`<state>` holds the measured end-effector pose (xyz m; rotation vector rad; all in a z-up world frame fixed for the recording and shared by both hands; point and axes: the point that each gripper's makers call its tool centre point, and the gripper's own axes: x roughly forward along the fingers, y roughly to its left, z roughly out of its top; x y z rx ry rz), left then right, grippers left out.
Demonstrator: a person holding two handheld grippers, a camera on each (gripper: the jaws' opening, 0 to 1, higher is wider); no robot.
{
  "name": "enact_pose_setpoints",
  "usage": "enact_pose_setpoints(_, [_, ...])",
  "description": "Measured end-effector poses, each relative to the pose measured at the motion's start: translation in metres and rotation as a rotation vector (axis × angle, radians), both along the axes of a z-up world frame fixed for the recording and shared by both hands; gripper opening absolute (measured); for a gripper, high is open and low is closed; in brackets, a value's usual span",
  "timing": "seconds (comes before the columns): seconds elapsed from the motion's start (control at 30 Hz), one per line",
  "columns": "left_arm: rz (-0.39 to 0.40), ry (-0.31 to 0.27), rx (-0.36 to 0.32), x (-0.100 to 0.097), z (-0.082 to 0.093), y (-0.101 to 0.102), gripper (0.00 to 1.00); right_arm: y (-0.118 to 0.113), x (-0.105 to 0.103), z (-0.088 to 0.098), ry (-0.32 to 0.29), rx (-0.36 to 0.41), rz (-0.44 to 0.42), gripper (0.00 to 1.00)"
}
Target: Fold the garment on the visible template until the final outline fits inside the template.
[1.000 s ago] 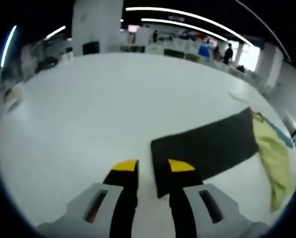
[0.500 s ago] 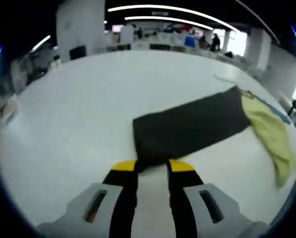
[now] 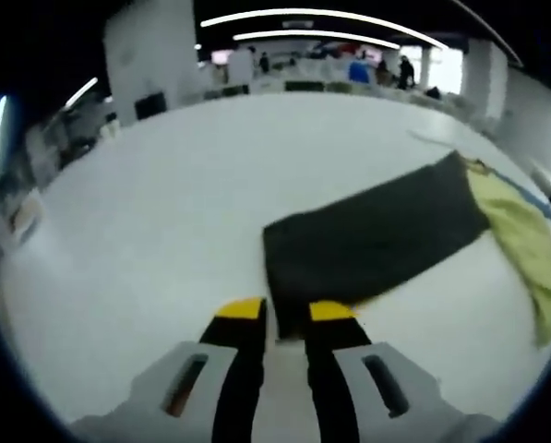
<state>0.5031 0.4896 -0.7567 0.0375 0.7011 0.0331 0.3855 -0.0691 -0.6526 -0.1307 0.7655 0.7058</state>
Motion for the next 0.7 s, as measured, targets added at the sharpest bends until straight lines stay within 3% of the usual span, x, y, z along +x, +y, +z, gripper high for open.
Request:
enact_pose_setpoints(0.17, [0.004, -0.028, 0.048, 0.008, 0.008, 0.007, 0.01, 0.000, 0.000, 0.000, 0.001, -0.002, 0.002, 0.92])
enact_pose_setpoints(0.4, [-0.117, -0.054, 0.299, 0.016, 0.027, 0.011, 0.00, 0.000, -0.002, -0.002, 0.001, 0.005, -0.002, 0.92])
enact_pose_setpoints(0.53, [-0.219, -0.020, 0.428, 0.017, 0.030, 0.007, 0.00, 0.000, -0.002, -0.001, -0.002, 0.010, -0.005, 0.92])
enact_pose_setpoints(0.63, [-0.249, -0.009, 0.473, 0.015, 0.031, 0.006, 0.00, 0.000, -0.003, -0.002, -0.001, 0.010, -0.007, 0.92])
enact_pose_setpoints(0.7, [-0.240, -0.013, 0.465, 0.014, 0.032, 0.009, 0.00, 0.000, -0.003, -0.001, -0.003, 0.013, -0.008, 0.91])
